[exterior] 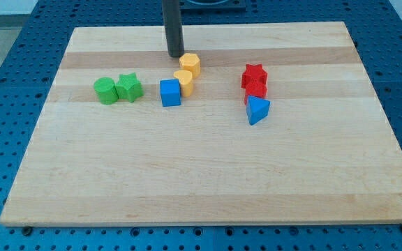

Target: Push the blue cube towards the right of the green star

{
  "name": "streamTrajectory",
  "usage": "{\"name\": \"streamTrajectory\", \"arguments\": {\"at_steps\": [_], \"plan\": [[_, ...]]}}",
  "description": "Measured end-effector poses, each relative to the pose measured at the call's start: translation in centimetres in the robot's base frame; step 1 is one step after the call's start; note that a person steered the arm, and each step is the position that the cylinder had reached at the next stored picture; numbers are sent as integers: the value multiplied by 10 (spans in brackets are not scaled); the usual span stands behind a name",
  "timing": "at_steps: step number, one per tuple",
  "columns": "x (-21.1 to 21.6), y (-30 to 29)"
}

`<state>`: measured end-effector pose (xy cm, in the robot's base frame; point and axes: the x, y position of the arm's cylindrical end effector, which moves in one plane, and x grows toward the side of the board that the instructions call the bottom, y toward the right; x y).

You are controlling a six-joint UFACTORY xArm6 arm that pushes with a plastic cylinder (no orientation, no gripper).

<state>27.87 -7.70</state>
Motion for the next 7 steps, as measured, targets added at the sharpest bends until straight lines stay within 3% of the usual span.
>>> {"name": "streamTrajectory", "arguments": {"at_steps": [2, 7], "plan": [[5, -31], [181, -33]]}}
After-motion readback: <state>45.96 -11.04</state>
